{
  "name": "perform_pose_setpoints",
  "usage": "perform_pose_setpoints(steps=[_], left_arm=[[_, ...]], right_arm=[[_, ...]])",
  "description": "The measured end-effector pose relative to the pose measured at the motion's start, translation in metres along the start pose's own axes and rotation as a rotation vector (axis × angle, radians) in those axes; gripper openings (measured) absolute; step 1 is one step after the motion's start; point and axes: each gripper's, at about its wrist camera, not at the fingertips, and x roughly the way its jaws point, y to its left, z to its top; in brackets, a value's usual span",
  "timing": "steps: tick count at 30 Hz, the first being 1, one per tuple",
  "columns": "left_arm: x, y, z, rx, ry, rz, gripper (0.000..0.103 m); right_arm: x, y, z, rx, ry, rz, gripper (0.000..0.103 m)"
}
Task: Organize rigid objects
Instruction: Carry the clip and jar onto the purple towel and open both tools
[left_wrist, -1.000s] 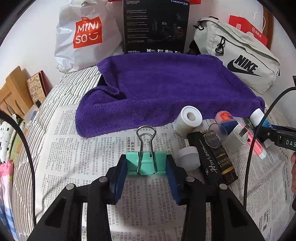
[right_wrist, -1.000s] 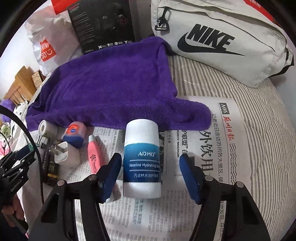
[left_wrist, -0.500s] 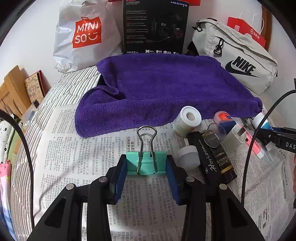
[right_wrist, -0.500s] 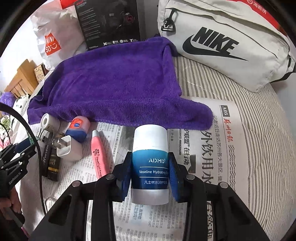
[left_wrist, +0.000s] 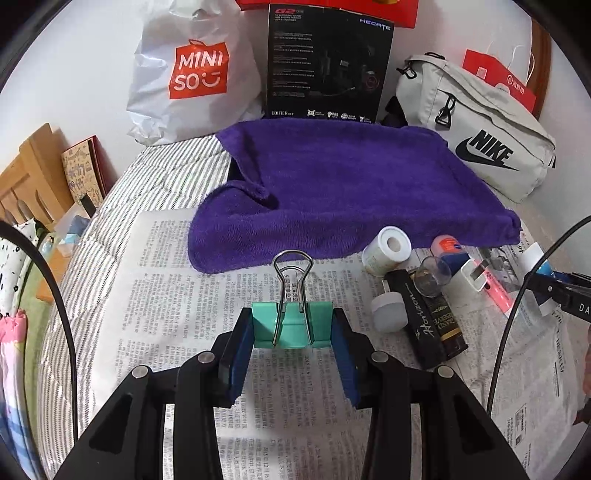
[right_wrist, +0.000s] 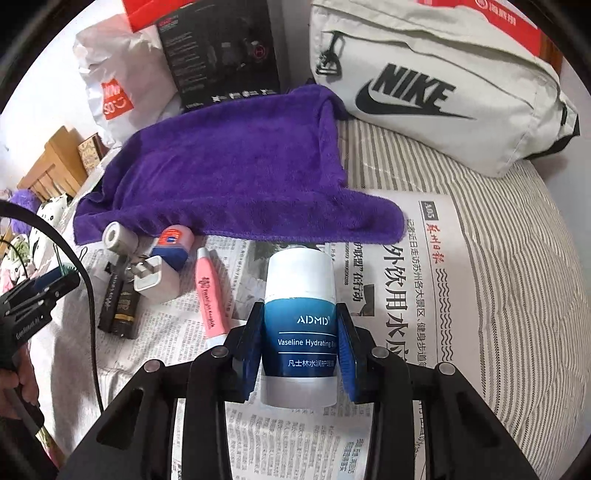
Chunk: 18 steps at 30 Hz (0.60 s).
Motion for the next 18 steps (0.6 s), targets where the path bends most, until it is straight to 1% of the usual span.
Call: perform_pose_setpoints(steps=[5,10,18], left_arm=[[-0.007,0.001,0.005,-0.002,-0.002,-0.018,0.039],[-0.015,0.002,0.013,0.000,-0.012,-0.018,0.039],[-0.026,0.005,0.035,0.007,-0.031,-0.022,0.039]], right_arm=[[-0.005,0.005,0.003,-0.015,0.004,0.014,0.036],[-0.010,0.008,0.009,-0.018,-0.003,0.032,0.036],[-0.019,0.013,0.031,-0.034,-0.030,0.049,0.036]])
